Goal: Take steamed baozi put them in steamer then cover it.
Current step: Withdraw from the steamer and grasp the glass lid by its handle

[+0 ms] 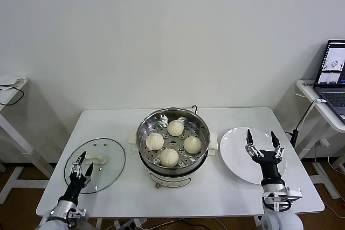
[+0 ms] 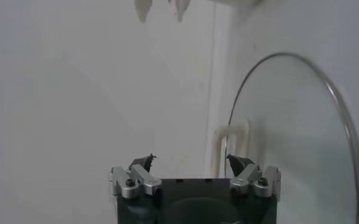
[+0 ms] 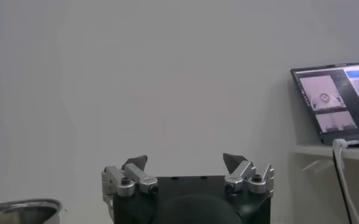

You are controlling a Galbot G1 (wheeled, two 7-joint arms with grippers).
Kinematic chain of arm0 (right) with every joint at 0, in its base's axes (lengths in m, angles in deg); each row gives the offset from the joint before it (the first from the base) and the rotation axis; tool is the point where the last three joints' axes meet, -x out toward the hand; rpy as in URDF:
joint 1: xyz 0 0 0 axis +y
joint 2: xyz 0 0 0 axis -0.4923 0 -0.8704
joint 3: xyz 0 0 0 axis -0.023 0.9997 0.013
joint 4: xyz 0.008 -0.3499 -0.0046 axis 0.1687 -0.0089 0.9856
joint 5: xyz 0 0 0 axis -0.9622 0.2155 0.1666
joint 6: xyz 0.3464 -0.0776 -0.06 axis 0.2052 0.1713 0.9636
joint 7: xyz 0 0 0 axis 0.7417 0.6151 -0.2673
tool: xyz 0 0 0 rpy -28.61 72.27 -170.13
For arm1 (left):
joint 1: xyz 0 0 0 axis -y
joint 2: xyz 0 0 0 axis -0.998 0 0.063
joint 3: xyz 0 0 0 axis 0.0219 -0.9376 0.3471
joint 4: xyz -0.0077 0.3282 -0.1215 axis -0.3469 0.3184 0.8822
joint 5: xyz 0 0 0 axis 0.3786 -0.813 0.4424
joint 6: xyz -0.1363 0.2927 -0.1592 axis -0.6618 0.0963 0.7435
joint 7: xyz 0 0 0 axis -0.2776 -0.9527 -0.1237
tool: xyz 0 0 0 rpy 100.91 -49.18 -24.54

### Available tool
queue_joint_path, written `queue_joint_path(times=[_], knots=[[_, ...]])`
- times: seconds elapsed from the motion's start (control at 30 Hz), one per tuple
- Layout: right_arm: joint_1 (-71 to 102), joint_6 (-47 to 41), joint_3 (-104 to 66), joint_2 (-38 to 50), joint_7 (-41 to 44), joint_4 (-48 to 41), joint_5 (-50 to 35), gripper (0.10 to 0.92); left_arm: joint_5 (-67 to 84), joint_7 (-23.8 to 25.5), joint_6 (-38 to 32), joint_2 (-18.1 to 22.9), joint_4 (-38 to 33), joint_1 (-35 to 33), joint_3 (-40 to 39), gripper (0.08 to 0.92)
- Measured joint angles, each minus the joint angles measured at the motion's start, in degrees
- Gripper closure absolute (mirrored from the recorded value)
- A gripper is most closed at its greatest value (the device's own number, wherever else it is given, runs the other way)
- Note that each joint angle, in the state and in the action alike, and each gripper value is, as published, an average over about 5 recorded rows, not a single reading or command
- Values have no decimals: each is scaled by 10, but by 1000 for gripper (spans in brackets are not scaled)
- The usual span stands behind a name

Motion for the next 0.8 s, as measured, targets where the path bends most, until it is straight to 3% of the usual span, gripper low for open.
queue_joint_path(times=[0.7,0.8], knots=[[0,4,5,-2,0,-7,9,203,-48,-15,24,-2,77,82,-18,180],[1,6,4,-2,0,-7,11,203,-50,-19,24,-2,85,89,-20,226]])
